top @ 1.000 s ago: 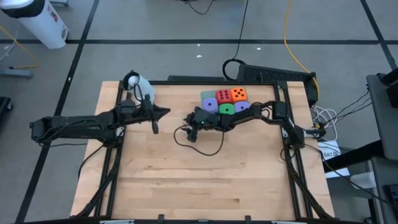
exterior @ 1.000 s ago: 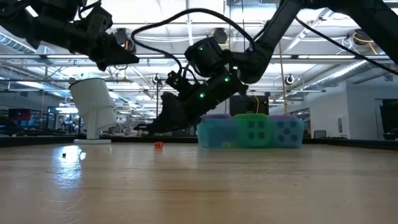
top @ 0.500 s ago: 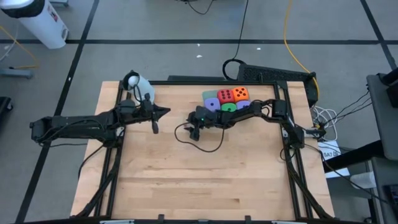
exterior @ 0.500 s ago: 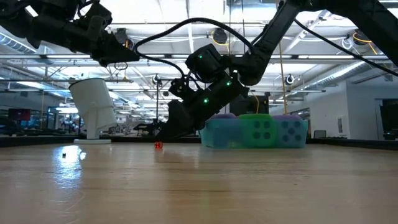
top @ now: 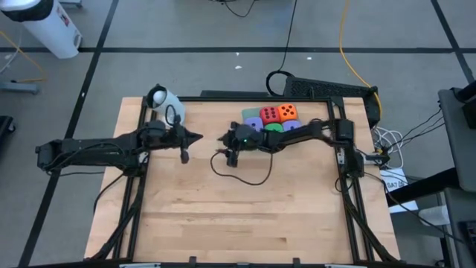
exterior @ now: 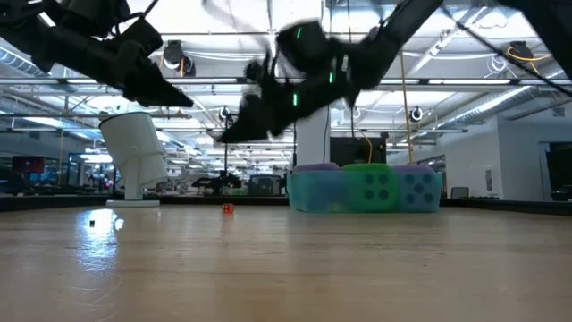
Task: Pick & Place Dice
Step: Put the small red dice into the bin
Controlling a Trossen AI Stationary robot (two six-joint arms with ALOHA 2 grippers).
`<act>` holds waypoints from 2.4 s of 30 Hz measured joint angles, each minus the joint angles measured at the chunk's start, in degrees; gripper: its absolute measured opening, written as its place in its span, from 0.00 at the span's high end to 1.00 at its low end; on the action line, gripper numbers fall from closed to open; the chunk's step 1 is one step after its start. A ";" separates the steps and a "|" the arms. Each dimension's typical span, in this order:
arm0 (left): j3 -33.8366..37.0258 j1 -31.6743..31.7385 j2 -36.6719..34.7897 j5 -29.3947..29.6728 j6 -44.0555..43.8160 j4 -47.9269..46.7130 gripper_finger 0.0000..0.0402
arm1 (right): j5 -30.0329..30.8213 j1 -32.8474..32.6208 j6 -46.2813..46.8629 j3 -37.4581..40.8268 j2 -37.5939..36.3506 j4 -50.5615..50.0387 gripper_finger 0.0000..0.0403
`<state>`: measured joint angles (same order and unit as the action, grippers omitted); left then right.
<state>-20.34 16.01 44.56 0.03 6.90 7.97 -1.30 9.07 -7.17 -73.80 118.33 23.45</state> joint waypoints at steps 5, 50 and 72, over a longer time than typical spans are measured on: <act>0.00 0.00 0.09 0.02 -1.14 -4.24 0.99 | -0.03 -1.69 -1.08 1.25 -10.48 -1.69 0.59; -13.45 2.64 55.35 -7.58 -3.93 11.68 0.17 | 14.63 -6.07 10.81 57.04 -72.20 18.33 1.00; -13.75 1.65 52.11 -6.49 -6.09 1.60 0.25 | 14.56 -6.07 10.59 57.00 -72.20 17.66 1.00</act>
<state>-34.09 17.66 96.66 -6.46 0.81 9.56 13.26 3.01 3.41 -16.80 46.13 41.11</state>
